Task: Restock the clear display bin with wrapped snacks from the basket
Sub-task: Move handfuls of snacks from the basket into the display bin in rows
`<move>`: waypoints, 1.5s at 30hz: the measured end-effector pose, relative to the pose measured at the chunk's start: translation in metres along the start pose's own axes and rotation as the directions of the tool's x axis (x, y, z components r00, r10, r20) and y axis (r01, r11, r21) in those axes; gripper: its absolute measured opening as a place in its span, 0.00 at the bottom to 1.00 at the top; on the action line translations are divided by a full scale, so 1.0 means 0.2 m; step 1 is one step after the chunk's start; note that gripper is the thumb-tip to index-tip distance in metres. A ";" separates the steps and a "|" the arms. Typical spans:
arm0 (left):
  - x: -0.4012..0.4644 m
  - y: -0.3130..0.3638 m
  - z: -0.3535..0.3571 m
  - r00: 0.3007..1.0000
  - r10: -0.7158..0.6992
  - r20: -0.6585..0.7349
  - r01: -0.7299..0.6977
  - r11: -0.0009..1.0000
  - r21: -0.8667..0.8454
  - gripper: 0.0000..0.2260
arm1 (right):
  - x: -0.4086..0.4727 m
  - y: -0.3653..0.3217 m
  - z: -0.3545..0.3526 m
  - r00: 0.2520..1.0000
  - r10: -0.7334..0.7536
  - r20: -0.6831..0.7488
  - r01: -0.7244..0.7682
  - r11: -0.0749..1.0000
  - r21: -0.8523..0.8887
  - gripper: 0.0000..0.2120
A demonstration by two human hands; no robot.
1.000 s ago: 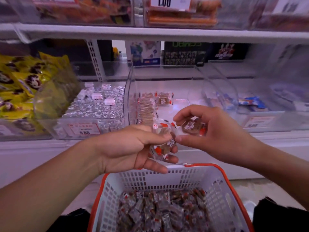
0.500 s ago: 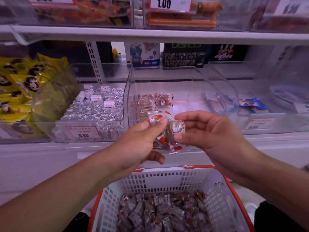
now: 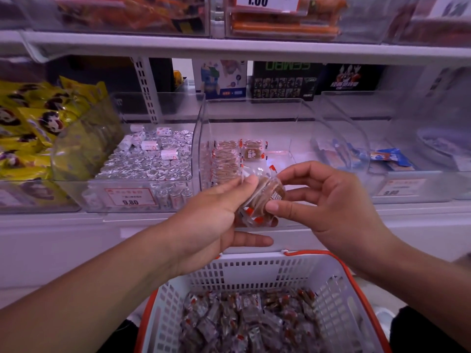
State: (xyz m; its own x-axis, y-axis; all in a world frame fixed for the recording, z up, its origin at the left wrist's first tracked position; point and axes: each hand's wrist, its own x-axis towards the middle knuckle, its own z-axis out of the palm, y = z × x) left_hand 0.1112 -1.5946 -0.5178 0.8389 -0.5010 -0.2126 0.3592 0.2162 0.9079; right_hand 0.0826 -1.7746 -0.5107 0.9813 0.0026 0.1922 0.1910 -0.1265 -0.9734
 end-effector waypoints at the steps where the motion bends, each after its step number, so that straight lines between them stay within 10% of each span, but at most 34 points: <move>1: 0.00 0.00 0.00 1.000 0.013 -0.001 -0.013 1.000 0.023 0.19 | 0.00 0.00 0.00 1.000 -0.014 -0.005 0.014 1.000 -0.017 0.23; 13: 0.00 0.04 -0.07 0.966 -0.088 0.242 0.030 0.972 0.233 0.30 | 0.00 0.03 0.01 0.980 -0.030 0.195 0.062 0.985 -0.159 0.26; 28: -0.04 0.06 -0.06 0.988 -0.079 0.130 -0.028 0.742 0.670 0.42 | 0.00 0.03 0.00 0.942 -0.033 0.334 0.141 0.941 -0.306 0.32; 37: -0.03 0.06 0.05 0.999 0.050 -0.003 -0.050 0.994 0.093 0.24 | 0.01 0.03 0.08 0.987 -0.086 0.136 0.074 0.993 0.093 0.20; 43: -0.02 0.04 0.07 0.989 0.114 -0.094 -0.108 0.992 0.072 0.28 | 0.02 0.01 0.10 0.989 -0.119 0.086 0.137 0.959 -0.248 0.22; 45: -0.03 0.08 0.03 0.977 0.192 -0.096 -0.149 0.928 0.340 0.26 | 0.04 -0.03 0.07 0.987 -0.140 0.078 0.157 0.948 -0.278 0.21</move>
State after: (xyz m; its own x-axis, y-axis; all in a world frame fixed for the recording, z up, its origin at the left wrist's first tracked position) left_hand 0.1089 -1.5939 -0.5003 0.9277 -0.3671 -0.0677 0.0691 -0.0095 0.9976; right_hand 0.0904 -1.7592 -0.5048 0.9436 0.0974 0.3166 0.3286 -0.3952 -0.8578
